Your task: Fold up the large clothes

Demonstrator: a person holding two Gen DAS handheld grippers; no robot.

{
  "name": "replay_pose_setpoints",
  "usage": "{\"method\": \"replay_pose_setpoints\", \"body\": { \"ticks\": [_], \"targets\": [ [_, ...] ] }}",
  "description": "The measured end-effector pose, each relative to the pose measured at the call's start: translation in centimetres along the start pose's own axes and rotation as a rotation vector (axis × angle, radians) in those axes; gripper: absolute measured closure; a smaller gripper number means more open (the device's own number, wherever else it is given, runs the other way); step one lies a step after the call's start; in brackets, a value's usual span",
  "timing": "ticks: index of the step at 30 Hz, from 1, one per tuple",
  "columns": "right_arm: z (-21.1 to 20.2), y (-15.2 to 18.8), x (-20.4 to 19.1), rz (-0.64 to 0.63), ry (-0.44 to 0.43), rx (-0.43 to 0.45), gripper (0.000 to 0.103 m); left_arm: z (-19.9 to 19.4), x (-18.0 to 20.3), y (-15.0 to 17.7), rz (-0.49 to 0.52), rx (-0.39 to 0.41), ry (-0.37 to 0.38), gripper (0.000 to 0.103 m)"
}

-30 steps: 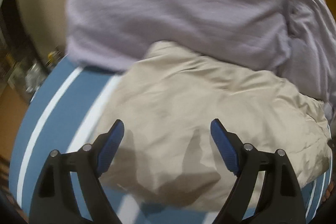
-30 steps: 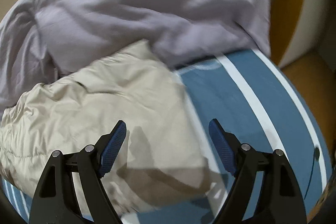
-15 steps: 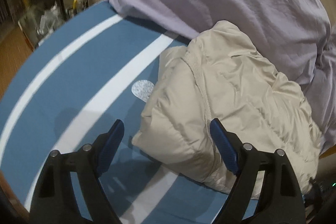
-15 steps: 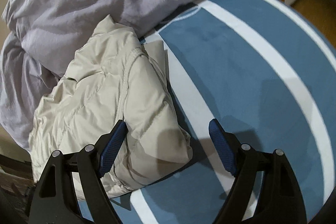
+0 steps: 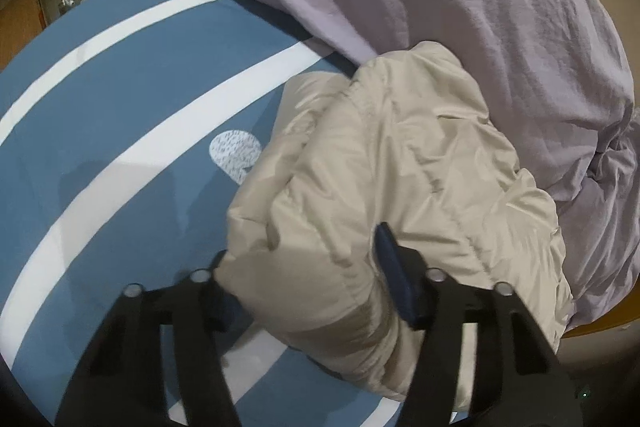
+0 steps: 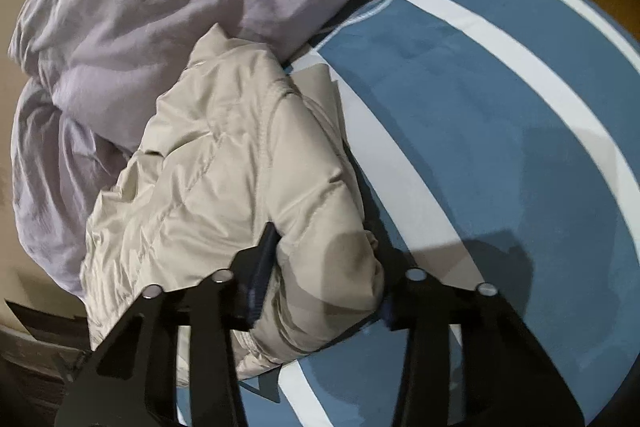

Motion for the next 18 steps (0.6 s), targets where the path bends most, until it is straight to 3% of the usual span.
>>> {"method": "replay_pose_setpoints", "body": {
  "ticks": [6, 12, 18],
  "targets": [
    [-1.2, 0.6, -1.1, -0.054, 0.008, 0.044, 0.078, -1.4, 0.3, -0.3, 0.003, 0.02, 0.044, 0.07],
    [-2.5, 2.2, -1.6, -0.092, -0.009, 0.037, 0.08, -3.7, -0.3, -0.3, 0.014, 0.05, 0.062, 0.073],
    [-3.5, 5.8, -1.3, -0.145, -0.015, 0.018, 0.08, -5.9, -3.6, 1.0, 0.005, 0.058, 0.051, 0.072]
  ]
}}
Point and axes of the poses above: each gripper's, at about its wrist camera, not at the fingertips, and z roughly the way its jaws point, x to its right, y to its underside, the point moved 8 cm from there along z, roughly the way its jaws point, and after that the axes turned 11 degrees about z, right-handed, at the moved point
